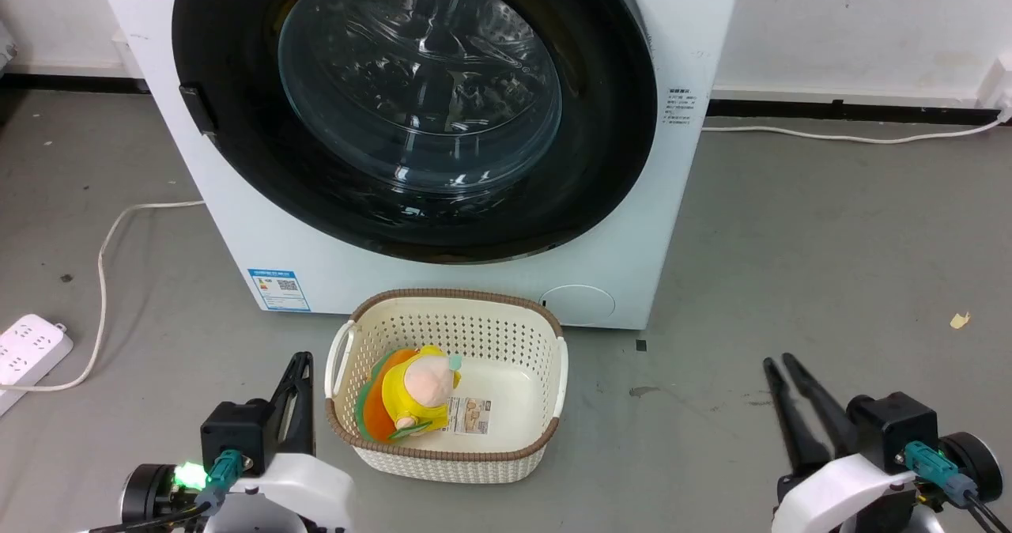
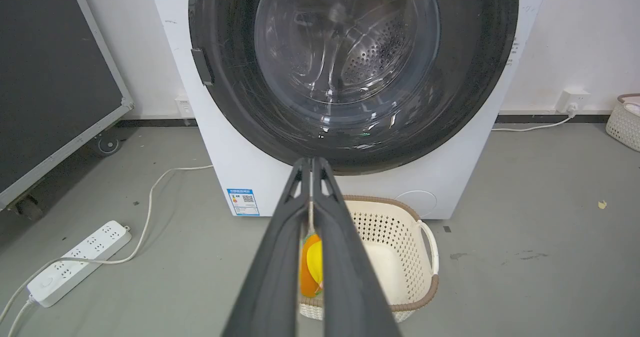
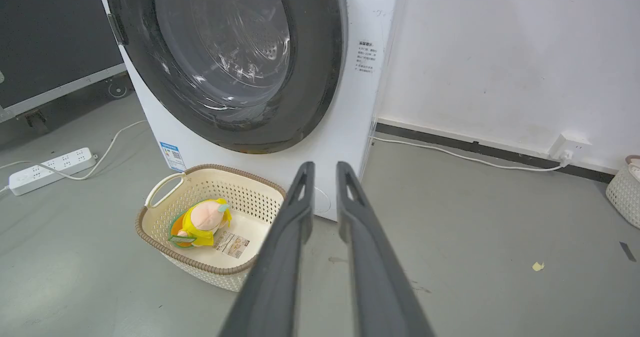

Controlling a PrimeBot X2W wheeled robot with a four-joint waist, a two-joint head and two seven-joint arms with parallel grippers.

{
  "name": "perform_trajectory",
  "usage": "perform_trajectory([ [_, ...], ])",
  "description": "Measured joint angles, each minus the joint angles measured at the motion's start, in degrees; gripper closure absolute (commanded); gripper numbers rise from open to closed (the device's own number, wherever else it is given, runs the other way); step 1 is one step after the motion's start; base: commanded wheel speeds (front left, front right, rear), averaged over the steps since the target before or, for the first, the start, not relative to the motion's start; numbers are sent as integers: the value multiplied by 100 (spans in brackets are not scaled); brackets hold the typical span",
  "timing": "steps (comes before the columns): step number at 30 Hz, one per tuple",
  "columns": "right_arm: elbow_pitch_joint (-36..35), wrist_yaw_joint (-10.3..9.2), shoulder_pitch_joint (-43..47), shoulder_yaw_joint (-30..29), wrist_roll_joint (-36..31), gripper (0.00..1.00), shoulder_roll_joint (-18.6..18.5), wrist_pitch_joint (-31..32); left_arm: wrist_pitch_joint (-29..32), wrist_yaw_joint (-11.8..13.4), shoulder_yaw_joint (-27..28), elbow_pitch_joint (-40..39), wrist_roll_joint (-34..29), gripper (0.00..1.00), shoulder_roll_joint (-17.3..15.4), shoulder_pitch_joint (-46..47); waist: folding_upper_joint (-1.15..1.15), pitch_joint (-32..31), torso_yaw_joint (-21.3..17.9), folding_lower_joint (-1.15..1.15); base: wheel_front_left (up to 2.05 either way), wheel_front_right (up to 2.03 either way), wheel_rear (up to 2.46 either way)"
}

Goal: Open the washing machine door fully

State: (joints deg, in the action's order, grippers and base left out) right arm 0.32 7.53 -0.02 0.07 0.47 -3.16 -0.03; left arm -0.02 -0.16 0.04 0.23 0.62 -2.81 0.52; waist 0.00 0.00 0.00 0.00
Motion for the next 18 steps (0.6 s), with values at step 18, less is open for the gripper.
perform_trajectory([
  [18,-5,0,-1,10,59,0,0,-119,-131,7,-98,5,-1,0,0,0,0,42,5,0,0,0,0],
])
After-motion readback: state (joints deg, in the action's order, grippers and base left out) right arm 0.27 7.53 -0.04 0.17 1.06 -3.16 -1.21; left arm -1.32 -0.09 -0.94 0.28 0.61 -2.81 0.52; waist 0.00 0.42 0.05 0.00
